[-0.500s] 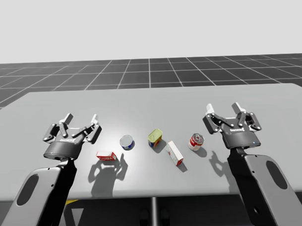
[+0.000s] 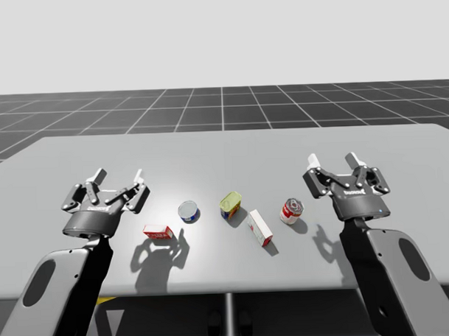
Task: Lift the gelatin box off the table.
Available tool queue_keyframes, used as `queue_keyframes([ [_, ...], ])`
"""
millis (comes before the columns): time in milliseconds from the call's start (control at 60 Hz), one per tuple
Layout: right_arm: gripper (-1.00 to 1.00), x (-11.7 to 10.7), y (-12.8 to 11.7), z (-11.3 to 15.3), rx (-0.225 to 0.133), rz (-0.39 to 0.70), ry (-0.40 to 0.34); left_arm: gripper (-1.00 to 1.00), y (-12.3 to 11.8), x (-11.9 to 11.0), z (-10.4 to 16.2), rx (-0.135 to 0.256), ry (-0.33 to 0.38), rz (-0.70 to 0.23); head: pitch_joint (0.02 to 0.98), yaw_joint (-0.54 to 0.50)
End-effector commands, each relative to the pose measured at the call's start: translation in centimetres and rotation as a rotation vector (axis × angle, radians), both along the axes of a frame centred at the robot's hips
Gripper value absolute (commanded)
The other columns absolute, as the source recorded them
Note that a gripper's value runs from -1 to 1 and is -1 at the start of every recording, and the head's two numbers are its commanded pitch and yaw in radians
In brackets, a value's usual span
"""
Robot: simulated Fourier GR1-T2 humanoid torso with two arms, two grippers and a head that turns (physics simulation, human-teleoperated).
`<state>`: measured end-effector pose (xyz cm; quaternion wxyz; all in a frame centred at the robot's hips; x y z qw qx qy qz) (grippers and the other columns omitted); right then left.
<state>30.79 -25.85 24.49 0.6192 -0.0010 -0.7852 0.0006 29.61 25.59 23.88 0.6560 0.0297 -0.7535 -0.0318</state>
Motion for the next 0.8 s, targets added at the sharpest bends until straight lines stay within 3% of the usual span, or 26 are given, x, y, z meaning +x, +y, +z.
queue_keyframes([
  [17, -1.0, 0.1, -0.05, -0.06, -0.001, -0.002, 0.003, -1.0, 0.14, 0.02, 0.03, 0.001, 0.0, 0.002, 0.39, 0.01],
  [317, -1.0, 0.11, 0.01, 0.02, -0.001, 0.0, 0.004, -1.0, 0.22, 0.09, -0.03, 0.007, 0.004, 0.006, 0.634, 0.05],
  [500, -1.0, 0.12, 0.24, -0.05, -0.004, 0.012, 0.011, -1.0, 0.32, 0.17, -0.08, 0.01, 0.01, 0.007, 0.755, 0.16],
  [800, -1.0, 0.18, 0.77, -0.26, -0.008, 0.03, 0.027, -1.0, 0.4, 0.31, -0.08, 0.008, 0.011, 0.011, 0.866, 0.33],
])
